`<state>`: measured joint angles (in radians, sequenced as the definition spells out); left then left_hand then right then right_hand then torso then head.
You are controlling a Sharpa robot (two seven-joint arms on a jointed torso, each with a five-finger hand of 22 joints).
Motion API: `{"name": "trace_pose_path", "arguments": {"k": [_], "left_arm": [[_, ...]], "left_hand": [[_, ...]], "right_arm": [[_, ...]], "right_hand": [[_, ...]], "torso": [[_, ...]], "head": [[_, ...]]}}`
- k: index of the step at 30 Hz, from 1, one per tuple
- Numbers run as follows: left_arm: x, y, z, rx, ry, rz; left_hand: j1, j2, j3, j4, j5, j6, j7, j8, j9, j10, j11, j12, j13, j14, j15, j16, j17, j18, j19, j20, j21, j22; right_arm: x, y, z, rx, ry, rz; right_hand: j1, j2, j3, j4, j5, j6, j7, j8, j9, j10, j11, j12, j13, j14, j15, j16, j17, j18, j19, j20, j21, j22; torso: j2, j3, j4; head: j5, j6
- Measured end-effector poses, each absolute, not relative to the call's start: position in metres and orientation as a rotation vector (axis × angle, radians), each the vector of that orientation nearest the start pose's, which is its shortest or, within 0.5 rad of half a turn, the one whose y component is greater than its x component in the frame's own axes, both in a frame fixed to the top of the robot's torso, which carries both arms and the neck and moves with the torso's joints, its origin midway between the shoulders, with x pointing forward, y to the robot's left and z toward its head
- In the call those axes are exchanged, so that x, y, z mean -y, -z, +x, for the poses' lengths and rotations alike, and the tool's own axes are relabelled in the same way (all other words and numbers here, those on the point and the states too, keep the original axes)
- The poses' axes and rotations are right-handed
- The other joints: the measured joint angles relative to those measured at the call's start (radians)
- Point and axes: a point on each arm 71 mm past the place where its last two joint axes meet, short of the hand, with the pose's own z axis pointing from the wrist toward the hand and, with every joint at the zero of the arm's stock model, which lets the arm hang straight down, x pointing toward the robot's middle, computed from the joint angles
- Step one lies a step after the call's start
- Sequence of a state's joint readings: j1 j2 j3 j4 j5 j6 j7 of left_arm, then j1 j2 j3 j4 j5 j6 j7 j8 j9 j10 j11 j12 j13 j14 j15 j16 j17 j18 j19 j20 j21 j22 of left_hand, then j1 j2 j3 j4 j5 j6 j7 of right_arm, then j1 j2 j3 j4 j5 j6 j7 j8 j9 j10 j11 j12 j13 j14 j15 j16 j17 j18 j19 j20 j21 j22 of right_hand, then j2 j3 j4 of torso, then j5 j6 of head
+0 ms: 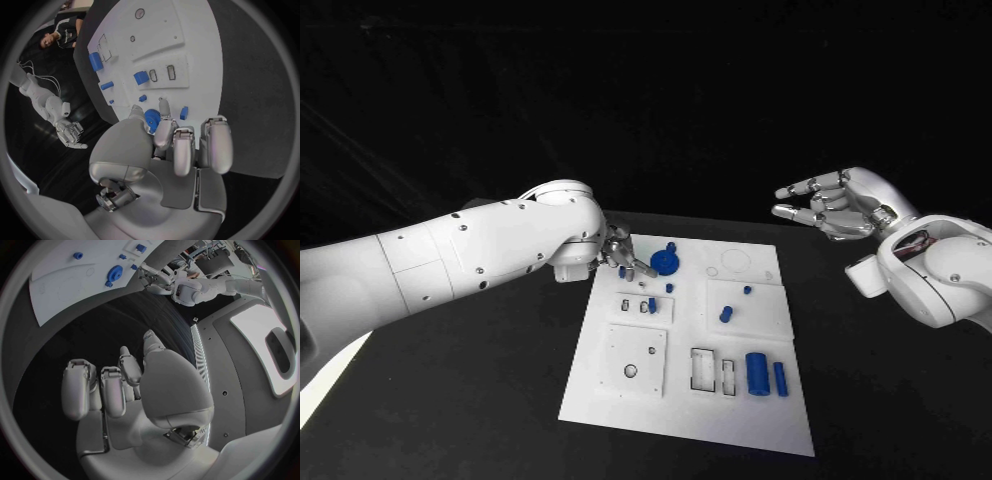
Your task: Assemble the parts on the task board
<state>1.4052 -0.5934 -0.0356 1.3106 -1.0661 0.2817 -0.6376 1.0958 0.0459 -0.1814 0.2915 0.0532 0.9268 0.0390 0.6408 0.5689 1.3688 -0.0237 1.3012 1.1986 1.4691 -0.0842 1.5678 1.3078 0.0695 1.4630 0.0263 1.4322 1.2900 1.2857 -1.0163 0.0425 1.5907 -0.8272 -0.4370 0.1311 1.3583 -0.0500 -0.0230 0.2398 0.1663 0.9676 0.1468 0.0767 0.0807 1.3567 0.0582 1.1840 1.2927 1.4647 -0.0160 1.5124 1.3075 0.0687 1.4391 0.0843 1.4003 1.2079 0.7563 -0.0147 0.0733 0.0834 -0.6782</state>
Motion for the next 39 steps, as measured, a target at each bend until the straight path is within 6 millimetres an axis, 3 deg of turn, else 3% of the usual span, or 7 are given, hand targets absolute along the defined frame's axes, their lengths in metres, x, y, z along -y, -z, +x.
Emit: {"name": "trace_pose_path", "arguments": {"k": [11,19,39], "left_arm": [[-0.137,0.143,0.538,-2.308,0.267,-0.009],[-0.128,0.147,0.536,-2.328,0.267,0.020],[-0.125,0.155,0.533,-2.384,0.254,0.049]], "left_hand": [[0.000,0.000,-0.003,-0.003,0.000,0.000,0.000,0.000,0.003,0.000,0.000,0.004,0.005,0.000,0.000,0.000,0.000,0.000,0.000,0.000,0.001,0.005],[0.000,0.000,-0.003,-0.003,0.000,0.000,0.000,0.000,0.004,0.000,0.000,0.004,0.009,0.000,0.000,0.000,0.000,0.000,0.000,0.000,0.005,0.009],[-0.004,0.004,-0.009,-0.002,0.000,0.000,0.000,0.000,0.009,0.003,-0.003,0.004,0.010,0.000,0.000,0.000,0.000,0.000,0.004,-0.004,0.005,0.011]], "right_arm": [[0.272,0.100,0.494,-1.423,-0.984,0.388],[0.271,0.102,0.497,-1.430,-0.980,0.387],[0.269,0.103,0.499,-1.437,-0.974,0.385]], "right_hand": [[0.000,0.000,0.000,0.000,0.004,0.000,0.000,0.000,0.000,0.000,0.000,0.000,-0.001,0.000,0.000,0.000,0.000,0.000,0.000,0.000,0.000,-0.001],[0.000,0.000,-0.003,-0.003,0.004,0.000,0.000,0.000,0.000,0.000,0.000,0.000,-0.001,0.000,0.000,0.000,0.000,0.000,0.000,0.000,-0.004,-0.004],[0.000,0.000,-0.003,-0.003,0.004,0.000,0.000,0.000,0.000,0.000,0.000,0.000,-0.002,0.000,0.000,0.000,0.000,0.000,0.000,0.000,-0.004,-0.004]], "torso": [[0.000,-0.0021,0.0014],[0.001,-0.0020,0.0001],[0.002,-0.0029,0.0008]], "head": [[-0.001,0.000],[-0.001,-0.007],[0.001,-0.021]]}}
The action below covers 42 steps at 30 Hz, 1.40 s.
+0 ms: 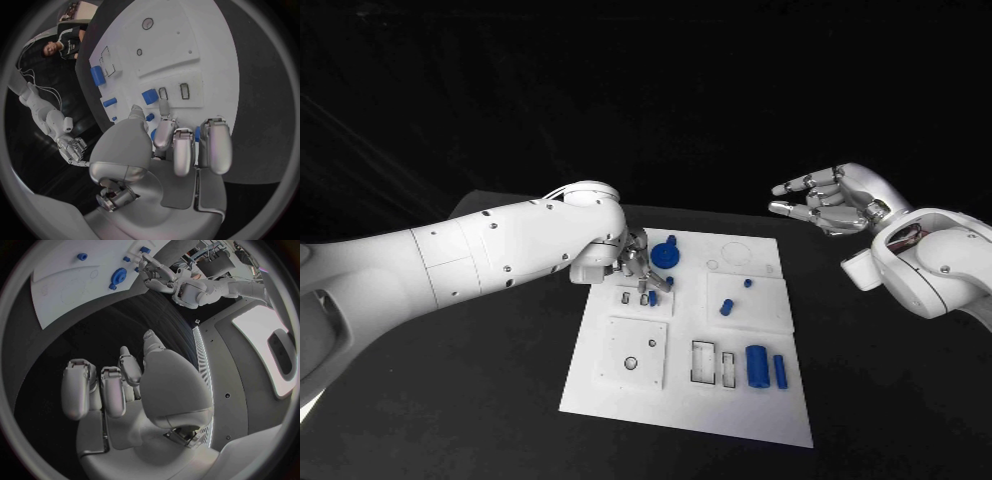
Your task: Assemble the parts on the task board
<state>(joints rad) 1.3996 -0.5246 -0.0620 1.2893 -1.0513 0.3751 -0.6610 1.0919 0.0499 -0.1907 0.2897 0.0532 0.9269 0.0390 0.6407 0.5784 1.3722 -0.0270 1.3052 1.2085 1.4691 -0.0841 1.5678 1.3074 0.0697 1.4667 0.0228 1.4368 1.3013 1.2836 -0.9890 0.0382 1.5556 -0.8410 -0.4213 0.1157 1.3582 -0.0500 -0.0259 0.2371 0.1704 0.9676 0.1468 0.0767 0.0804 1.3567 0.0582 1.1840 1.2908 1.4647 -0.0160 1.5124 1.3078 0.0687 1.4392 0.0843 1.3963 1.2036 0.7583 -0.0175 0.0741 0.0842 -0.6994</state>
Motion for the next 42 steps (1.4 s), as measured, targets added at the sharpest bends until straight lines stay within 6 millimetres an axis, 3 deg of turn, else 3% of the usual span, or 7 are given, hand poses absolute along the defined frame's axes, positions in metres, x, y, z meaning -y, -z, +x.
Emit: {"name": "trace_pose_path", "arguments": {"k": [4,9,28,30,42], "left_arm": [[-0.1251,0.1557,0.5324,-2.393,0.253,0.054],[-0.1250,0.1567,0.5315,-2.404,0.253,0.059],[-0.1231,0.1588,0.5286,-2.433,0.273,0.056],[-0.1231,0.1589,0.5285,-2.434,0.275,0.054],[-0.1227,0.1595,0.5278,-2.448,0.299,0.032]], "left_hand": [[0.004,0.004,0.000,0.000,0.000,0.000,0.000,0.000,0.002,0.000,0.000,0.000,0.000,0.000,0.000,0.000,0.000,0.000,0.000,0.000,0.000,0.000],[0.018,0.018,0.003,-0.006,0.000,-0.004,0.004,0.000,0.008,0.000,0.000,0.000,0.000,0.000,0.000,0.000,0.000,0.000,0.000,0.000,0.000,0.000],[0.061,0.037,0.031,-0.022,0.000,-0.007,0.000,0.000,0.022,0.000,0.000,0.000,0.006,0.000,0.000,0.000,0.000,0.000,0.000,0.000,0.004,0.006],[0.061,0.037,0.035,-0.026,0.000,-0.007,0.000,0.000,0.023,0.000,0.000,0.000,0.006,0.000,0.000,0.000,0.001,-0.015,0.000,0.000,0.004,0.007],[0.112,0.063,0.099,-0.043,0.000,-0.013,0.001,-0.003,0.034,-0.003,0.003,0.000,0.007,0.000,0.000,0.000,0.001,-0.015,0.000,0.000,0.004,0.007]], "right_arm": [[0.2687,0.1039,0.4989,-1.438,-0.973,0.385],[0.2687,0.1041,0.4992,-1.440,-0.973,0.383],[0.2664,0.1052,0.5009,-1.446,-0.974,0.380],[0.2661,0.1053,0.5011,-1.447,-0.974,0.379],[0.2626,0.1079,0.5021,-1.456,-0.976,0.370]], "right_hand": [[0.000,0.000,0.000,0.000,0.000,0.000,0.000,0.000,0.000,0.000,0.000,0.000,0.000,0.000,0.000,0.000,0.000,0.000,0.000,0.000,0.000,-0.002],[0.005,0.005,-0.007,-0.007,0.036,0.000,0.000,0.000,0.000,-0.003,0.004,-0.004,-0.003,0.000,0.000,0.000,0.000,0.000,-0.004,-0.004,0.000,-0.006],[0.005,0.005,-0.007,-0.007,0.041,0.000,0.000,0.000,0.000,-0.003,0.003,-0.004,-0.003,0.000,0.000,-0.004,0.000,0.000,-0.004,-0.004,-0.004,-0.007],[0.005,0.005,-0.007,-0.007,0.041,0.000,0.000,0.000,0.000,-0.003,0.004,-0.004,-0.003,0.000,0.000,-0.004,0.000,0.000,-0.004,-0.004,-0.004,-0.007],[0.009,0.009,-0.007,-0.013,0.046,0.000,0.000,0.000,0.000,-0.003,0.004,-0.004,-0.003,0.000,0.000,-0.004,0.000,0.000,-0.004,-0.004,-0.004,-0.007]], "torso": [[0.000,-0.0002,-0.0002],[0.000,-0.0003,-0.0001],[0.000,0.0004,-0.0008],[0.000,0.0004,-0.0007],[0.001,0.0007,-0.0002]], "head": [[0.001,-0.001],[0.000,-0.005],[0.002,-0.009],[0.002,-0.009],[0.003,-0.007]]}}
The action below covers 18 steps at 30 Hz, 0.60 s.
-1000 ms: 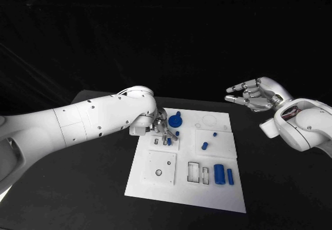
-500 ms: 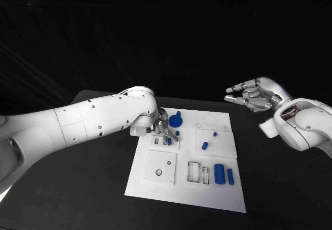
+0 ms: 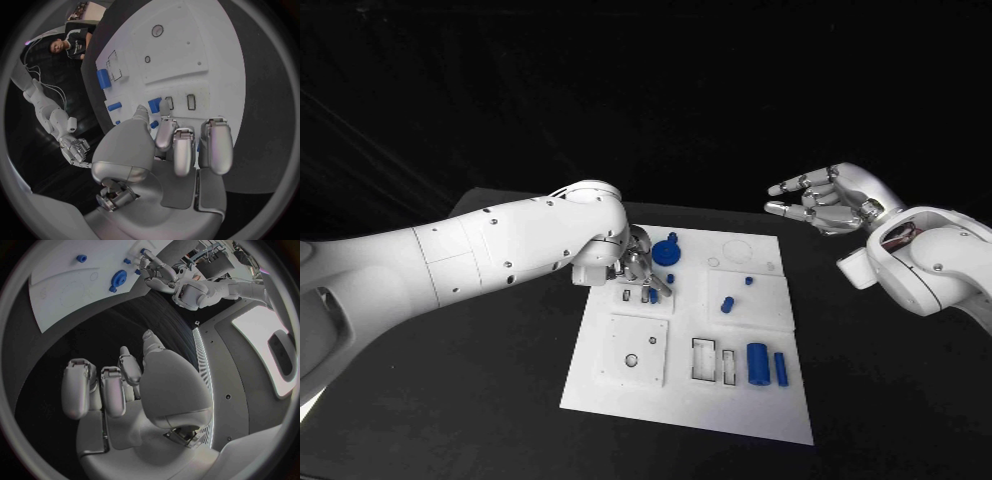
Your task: Assemble the parts on the task board
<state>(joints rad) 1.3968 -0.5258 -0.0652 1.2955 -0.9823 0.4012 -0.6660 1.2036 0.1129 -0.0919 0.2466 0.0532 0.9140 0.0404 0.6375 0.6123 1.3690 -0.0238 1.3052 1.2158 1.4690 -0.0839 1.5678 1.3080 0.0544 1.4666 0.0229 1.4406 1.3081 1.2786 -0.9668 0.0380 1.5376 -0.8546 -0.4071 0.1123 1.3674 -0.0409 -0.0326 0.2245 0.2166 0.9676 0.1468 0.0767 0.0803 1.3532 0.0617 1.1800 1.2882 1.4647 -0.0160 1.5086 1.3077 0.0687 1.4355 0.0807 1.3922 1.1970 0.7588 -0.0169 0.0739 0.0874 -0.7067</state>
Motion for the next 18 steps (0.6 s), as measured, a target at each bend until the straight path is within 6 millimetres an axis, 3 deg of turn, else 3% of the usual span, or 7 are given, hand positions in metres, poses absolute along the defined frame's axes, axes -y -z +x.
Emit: {"name": "trace_pose_path", "arguments": {"k": [7,18], "left_arm": [[-0.1233,0.1598,0.5276,-2.456,0.311,0.018],[-0.1237,0.1584,0.5278,-2.459,0.326,0.002]], "left_hand": [[0.071,0.010,0.070,-0.048,0.000,-0.007,-0.007,-0.014,0.003,0.002,-0.002,-0.005,-0.002,-0.005,-0.002,0.000,0.000,0.000,0.000,0.000,0.000,0.000],[0.121,-0.016,0.194,-0.102,-0.005,-0.013,-0.002,-0.038,0.003,-0.002,-0.005,-0.012,0.000,-0.002,-0.006,0.000,0.000,0.000,-0.003,-0.004,0.004,0.000]], "right_arm": [[0.2625,0.1087,0.5024,-1.462,-0.973,0.364],[0.2627,0.1092,0.5027,-1.465,-0.970,0.361]], "right_hand": [[0.004,0.004,0.000,-0.006,0.007,0.000,0.000,0.000,0.000,0.000,0.000,0.000,0.001,0.000,0.000,0.000,0.000,0.000,0.000,0.000,0.000,0.000],[0.004,0.004,0.000,-0.006,0.010,0.003,-0.003,0.000,0.000,0.000,0.000,0.000,0.001,0.000,0.000,0.000,0.000,0.000,0.000,0.000,0.000,0.000]], "torso": [[0.000,-0.0001,-0.0004],[0.000,-0.0003,-0.0011]], "head": [[0.001,-0.004],[0.002,-0.007]]}}
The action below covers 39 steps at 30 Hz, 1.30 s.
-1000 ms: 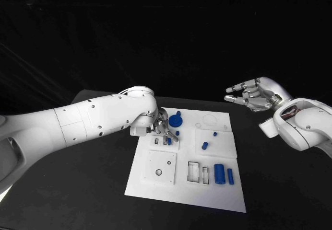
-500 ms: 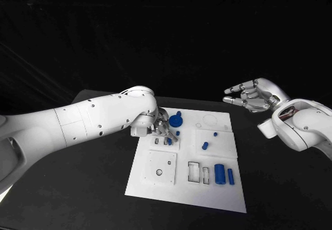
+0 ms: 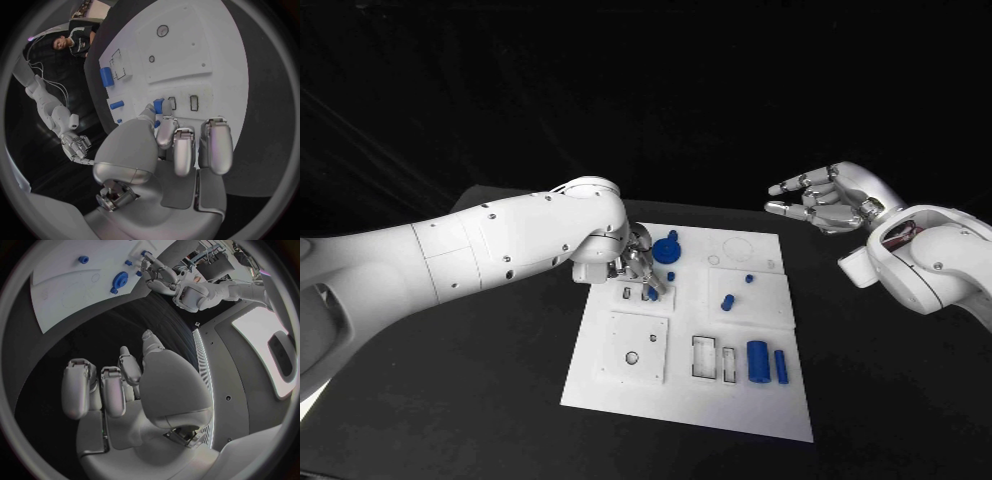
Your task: Assemble the parts on the task board
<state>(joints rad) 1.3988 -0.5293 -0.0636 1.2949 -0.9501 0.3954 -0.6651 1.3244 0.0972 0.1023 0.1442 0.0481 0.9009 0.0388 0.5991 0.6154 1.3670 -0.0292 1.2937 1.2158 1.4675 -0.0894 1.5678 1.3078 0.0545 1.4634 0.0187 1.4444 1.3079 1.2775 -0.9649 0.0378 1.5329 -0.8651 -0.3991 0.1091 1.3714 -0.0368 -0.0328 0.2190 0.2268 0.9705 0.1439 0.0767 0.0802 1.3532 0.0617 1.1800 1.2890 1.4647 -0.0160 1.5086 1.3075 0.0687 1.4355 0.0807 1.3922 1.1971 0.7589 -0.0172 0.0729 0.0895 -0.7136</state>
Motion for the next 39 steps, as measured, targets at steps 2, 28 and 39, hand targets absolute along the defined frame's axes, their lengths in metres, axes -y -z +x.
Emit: {"name": "trace_pose_path", "arguments": {"k": [2,28,39], "left_arm": [[-0.124,0.158,0.528,-2.459,0.329,-0.001],[-0.142,0.156,0.512,-2.352,0.426,-0.167],[-0.152,0.162,0.501,-2.257,0.424,-0.202]], "left_hand": [[0.015,-0.012,0.033,-0.012,0.001,-0.006,0.001,-0.008,0.000,0.000,0.000,0.000,-0.001,-0.001,-0.001,0.000,0.000,0.000,0.003,-0.003,0.000,0.000],[-0.141,-0.240,0.435,0.014,0.203,-0.003,0.006,0.022,0.090,0.031,-0.002,-0.004,0.015,-0.004,-0.004,0.000,0.000,0.000,0.003,-0.003,0.016,0.000],[-0.146,-0.245,0.444,0.005,0.203,0.000,0.006,0.022,0.090,0.039,-0.003,0.005,0.026,-0.004,-0.004,0.000,0.000,0.000,0.003,-0.003,0.020,0.000]], "right_arm": [[0.263,0.109,0.503,-1.466,-0.969,0.360],[0.265,0.111,0.504,-1.468,-0.960,0.364],[0.269,0.111,0.503,-1.467,-0.952,0.368]], "right_hand": [[0.000,0.000,0.000,0.000,0.000,0.000,0.000,0.000,0.000,0.000,0.000,0.000,0.000,0.000,0.000,0.000,0.000,0.000,0.000,0.000,0.000,0.000],[0.000,0.000,-0.003,-0.003,0.008,0.000,0.000,0.000,0.000,0.000,0.000,0.000,-0.001,0.000,0.000,0.000,0.000,0.000,0.000,0.000,0.000,0.000],[0.000,0.000,-0.003,-0.003,0.019,0.000,0.000,0.000,0.000,0.000,0.000,0.000,-0.002,0.000,0.000,0.000,0.000,0.000,0.000,0.000,0.000,0.000]], "torso": [[0.000,0.0000,0.0002],[0.001,0.0010,0.0019],[0.000,0.0016,0.0097]], "head": [[0.000,-0.001],[0.000,-0.012],[-0.005,-0.011]]}}
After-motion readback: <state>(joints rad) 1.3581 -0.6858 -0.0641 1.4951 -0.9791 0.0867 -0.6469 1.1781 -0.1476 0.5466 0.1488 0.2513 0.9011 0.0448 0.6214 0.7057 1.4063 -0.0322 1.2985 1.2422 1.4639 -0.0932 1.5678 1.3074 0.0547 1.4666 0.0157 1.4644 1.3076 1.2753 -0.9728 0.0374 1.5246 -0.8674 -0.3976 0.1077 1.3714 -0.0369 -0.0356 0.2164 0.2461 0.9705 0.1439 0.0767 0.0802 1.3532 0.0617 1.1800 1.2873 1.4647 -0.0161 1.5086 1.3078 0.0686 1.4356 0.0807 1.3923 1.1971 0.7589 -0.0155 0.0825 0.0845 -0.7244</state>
